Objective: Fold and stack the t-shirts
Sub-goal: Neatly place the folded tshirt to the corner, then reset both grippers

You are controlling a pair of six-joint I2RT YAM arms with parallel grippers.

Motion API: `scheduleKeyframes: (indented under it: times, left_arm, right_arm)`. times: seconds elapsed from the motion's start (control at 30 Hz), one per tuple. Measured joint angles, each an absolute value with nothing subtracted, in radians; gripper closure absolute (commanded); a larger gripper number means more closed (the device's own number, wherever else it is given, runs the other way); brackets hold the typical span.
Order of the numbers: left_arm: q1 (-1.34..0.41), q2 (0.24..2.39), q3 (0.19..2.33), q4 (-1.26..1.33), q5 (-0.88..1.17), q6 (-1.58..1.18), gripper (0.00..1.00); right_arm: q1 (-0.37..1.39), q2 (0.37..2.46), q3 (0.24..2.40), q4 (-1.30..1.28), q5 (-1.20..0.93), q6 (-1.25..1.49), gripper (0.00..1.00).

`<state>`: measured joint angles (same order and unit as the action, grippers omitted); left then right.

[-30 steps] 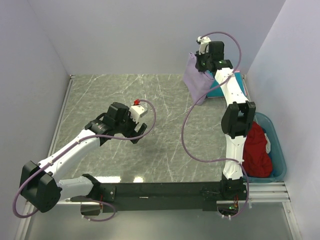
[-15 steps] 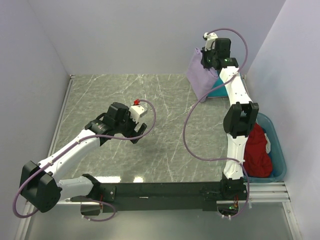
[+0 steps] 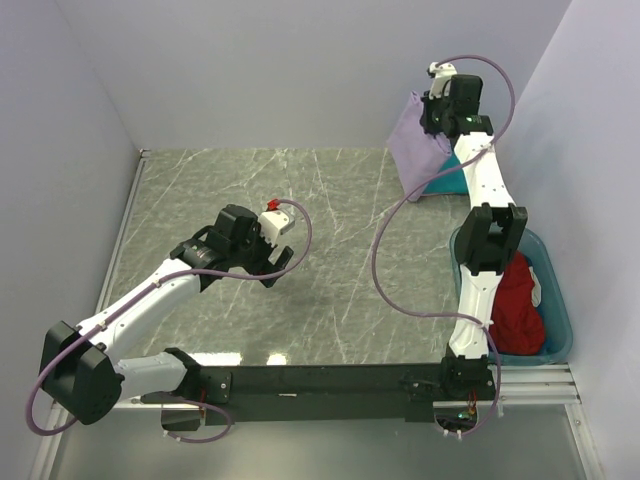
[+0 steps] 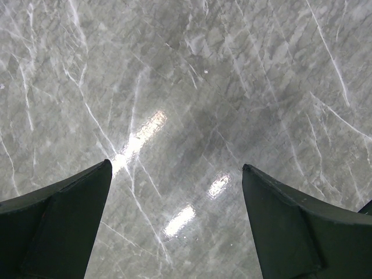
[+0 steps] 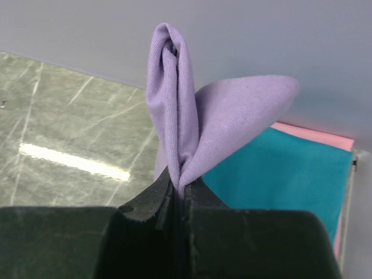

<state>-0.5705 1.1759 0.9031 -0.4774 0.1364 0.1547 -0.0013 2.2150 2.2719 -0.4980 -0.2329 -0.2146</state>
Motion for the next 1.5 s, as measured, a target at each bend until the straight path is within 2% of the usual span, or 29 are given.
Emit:
scheduleKeyframes:
  times: [0.73, 0.8, 0.9, 1.03, 1.13, 1.2, 1.27, 1.33, 1.4, 1.5]
  left_arm:
    - [-0.570, 1.248, 0.902, -0.500, 0.137, 0.162, 0.00]
    - [-0.570, 1.258, 0.902, -0.499, 0.137, 0.163, 0.00]
    - [-0.570, 1.269, 0.902, -0.499, 0.140, 0.162, 0.01]
    - [-0.562, 1.283, 0.903, -0.500, 0.152, 0.156, 0.01]
    - [-0.528, 1.287, 0.911, -0.520, 0.193, 0.144, 0.01]
    - [-0.488, 1.287, 0.929, -0.537, 0.234, 0.132, 0.01]
    - [-0.439, 1.287, 0.953, -0.546, 0.278, 0.117, 0.01]
    - [-0.381, 1.283, 0.974, -0.548, 0.333, 0.101, 0.00]
    - [-0.314, 1.277, 0.996, -0.555, 0.389, 0.080, 0.01]
    - [-0.232, 1.277, 1.039, -0.567, 0.445, 0.049, 0.01]
  right_arm:
    - [-0.142, 2.372, 2.251, -0.331, -0.207, -0.368, 1.00]
    - [-0.156, 2.386, 2.251, -0.318, -0.202, -0.385, 0.94]
    - [-0.170, 2.402, 2.248, -0.294, -0.177, -0.402, 0.49]
    - [-0.176, 2.404, 2.217, -0.228, -0.095, -0.414, 0.36]
    - [-0.176, 2.403, 2.216, -0.217, -0.058, -0.413, 0.34]
    - [-0.175, 2.398, 2.215, -0.214, -0.045, -0.410, 0.27]
    - [-0.173, 2.372, 2.185, -0.224, -0.043, -0.405, 0.27]
    - [-0.168, 2.324, 2.141, -0.252, -0.045, -0.396, 0.26]
    - [-0.159, 2.263, 2.108, -0.295, -0.054, -0.379, 0.13]
    - [-0.128, 2.131, 2.051, -0.378, -0.090, -0.348, 0.12]
